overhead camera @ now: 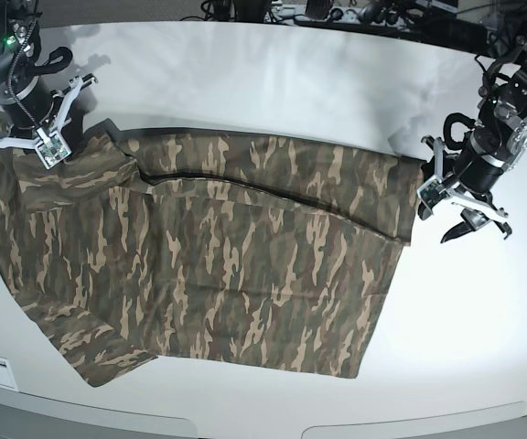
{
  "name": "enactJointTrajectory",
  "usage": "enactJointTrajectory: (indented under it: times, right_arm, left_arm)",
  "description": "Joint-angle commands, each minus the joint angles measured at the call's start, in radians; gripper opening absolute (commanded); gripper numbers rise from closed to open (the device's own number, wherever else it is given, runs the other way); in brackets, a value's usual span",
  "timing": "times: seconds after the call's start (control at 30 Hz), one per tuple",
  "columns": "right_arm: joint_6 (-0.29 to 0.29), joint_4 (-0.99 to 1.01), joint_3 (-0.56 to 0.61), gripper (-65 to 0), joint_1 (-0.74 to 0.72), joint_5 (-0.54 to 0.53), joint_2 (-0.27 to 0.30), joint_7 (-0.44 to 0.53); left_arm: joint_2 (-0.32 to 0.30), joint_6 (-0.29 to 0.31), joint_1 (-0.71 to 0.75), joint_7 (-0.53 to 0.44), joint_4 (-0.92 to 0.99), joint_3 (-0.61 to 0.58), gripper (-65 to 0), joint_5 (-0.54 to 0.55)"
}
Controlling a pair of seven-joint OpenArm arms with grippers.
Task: Fold the T-shirt properly
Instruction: 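Hold the shirt edge with both grippers while it settles flat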
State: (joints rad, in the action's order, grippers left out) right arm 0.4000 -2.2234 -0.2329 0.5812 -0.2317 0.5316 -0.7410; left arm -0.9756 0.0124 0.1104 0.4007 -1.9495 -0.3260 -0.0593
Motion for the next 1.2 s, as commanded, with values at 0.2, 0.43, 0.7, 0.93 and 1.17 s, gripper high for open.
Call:
enactJointTrajectory:
  times: [0.2,0.43,0.7,0.93,1.17]
  right_arm:
    - [0.035,0.009,-0.010,-57.5,-0.001,0.000,0.015,-0.023]
    - [0.083,0.009,-0.010,-40.3,0.024,-0.034,0.014,-0.027]
    - [0.030,0.009,-0.010,-65.0,0.023,-0.022,0.014,0.023]
    - [0.098,0.009,-0.010,-46.7,0.026,-0.156,0.014,-0.055]
    - [0.098,0.087,-0.010,-39.3,0.024,-0.153,0.012,-0.029]
  left_arm:
    - [-0.019,-0.011,-0.011,-0.019,-0.014,0.011,-33.8,-0.006]
    - [-0.019,-0.011,-0.011,-0.019,-0.014,0.011,-33.8,-0.006]
    - [-0.019,-0.011,-0.011,-0.019,-0.014,0.011,-33.8,-0.006]
    - [-0.019,-0.011,-0.011,-0.019,-0.014,0.011,-33.8,-0.006]
    - [-0.019,-0.011,-0.011,-0.019,-0.014,0.011,-33.8,-0.006]
